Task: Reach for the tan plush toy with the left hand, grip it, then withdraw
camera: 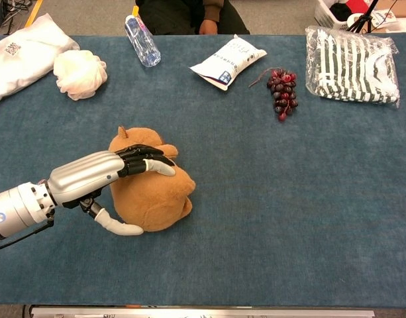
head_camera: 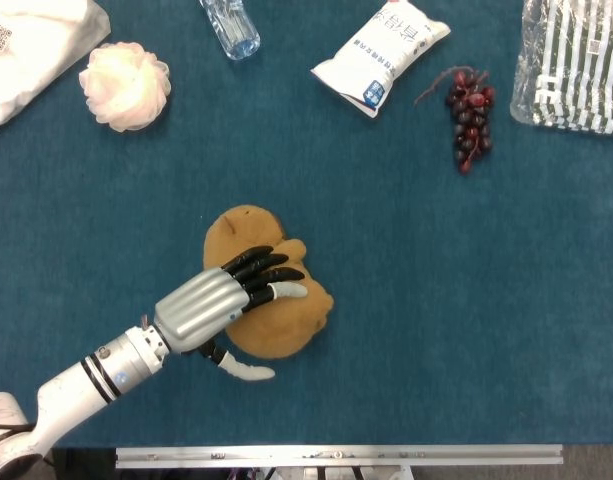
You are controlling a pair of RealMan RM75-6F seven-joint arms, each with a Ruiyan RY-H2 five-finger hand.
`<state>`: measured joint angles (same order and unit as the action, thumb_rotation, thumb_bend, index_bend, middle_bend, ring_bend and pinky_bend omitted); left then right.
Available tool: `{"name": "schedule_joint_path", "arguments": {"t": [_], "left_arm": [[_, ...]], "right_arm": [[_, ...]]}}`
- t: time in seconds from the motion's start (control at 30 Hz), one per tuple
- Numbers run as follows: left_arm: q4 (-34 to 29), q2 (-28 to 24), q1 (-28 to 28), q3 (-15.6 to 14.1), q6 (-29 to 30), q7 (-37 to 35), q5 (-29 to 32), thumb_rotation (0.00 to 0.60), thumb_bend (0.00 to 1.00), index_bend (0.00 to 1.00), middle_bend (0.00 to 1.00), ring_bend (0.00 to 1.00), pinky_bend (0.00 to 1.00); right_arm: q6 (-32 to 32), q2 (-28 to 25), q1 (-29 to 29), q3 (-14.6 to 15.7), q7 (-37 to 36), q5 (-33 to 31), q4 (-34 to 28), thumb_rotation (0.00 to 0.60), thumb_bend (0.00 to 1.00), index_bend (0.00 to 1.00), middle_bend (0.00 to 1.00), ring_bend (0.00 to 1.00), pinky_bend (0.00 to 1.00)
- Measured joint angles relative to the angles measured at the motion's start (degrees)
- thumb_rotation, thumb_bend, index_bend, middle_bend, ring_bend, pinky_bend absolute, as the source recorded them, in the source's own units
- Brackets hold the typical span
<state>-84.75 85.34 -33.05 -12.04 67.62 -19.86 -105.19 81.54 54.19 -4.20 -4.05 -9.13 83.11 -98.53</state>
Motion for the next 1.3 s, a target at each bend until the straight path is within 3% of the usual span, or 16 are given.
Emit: {"name": "schedule_joint_path", "arguments": {"t": [0.37, 0.43, 0.57, 0.6, 0.93, 1.3], "left_arm": [[-2.29, -2.50, 1.12, 2.17, 5.26, 1.15, 0.46, 0.348, 0.11, 0.17, 0.13, 0.05, 0.04], [-2.40, -3.30, 1.82, 2.47, 5.57, 2.59, 1.62, 0.385, 0.11, 0.17, 0.14, 0.05, 0.04], [-3.33, -6.06, 3.97, 2.94, 6.05, 6.72, 5.57, 0.577, 0.11, 0.17, 0.14, 0.05, 0.05], [-3.77, -6.80, 4.68, 3.04, 6.27, 7.76, 6.76, 0.596, 0.11, 0.17, 0.14, 0.05, 0.05], [-11.73, -14.21, 15.56, 4.05, 14.23, 16.36, 16.82, 0.600, 0.11, 0.17, 0.15, 0.06, 0.05], [-17.18, -18.73, 23.86, 4.84, 22.40, 19.96, 19.40, 0.600, 0.11, 0.17, 0.17, 0.07, 0.05]], "right_arm": [[-0.36, 0.07, -0.11, 0.14, 0.26, 0.13, -0.11, 0.600, 0.21, 0.21, 0.35, 0.16, 0.25], [-0.89, -0.11, -0.13, 0.33, 0.31, -0.01, -0.28, 0.600, 0.21, 0.21, 0.35, 0.16, 0.25], [-1.51, -0.38, -0.25, 0.56, 1.04, -0.25, -0.38, 0.600, 0.21, 0.21, 0.35, 0.16, 0.25], [-1.55, -0.38, -0.27, 0.60, 1.18, -0.24, -0.39, 0.600, 0.21, 0.21, 0.35, 0.16, 0.25], [-3.02, -0.13, -0.73, 1.34, 0.31, 0.41, -0.23, 0.600, 0.21, 0.21, 0.35, 0.16, 0.25], [-1.45, 0.03, -0.63, 1.39, -0.36, 2.20, -0.19, 0.600, 0.21, 0.21, 0.35, 0.16, 0.25]]}}
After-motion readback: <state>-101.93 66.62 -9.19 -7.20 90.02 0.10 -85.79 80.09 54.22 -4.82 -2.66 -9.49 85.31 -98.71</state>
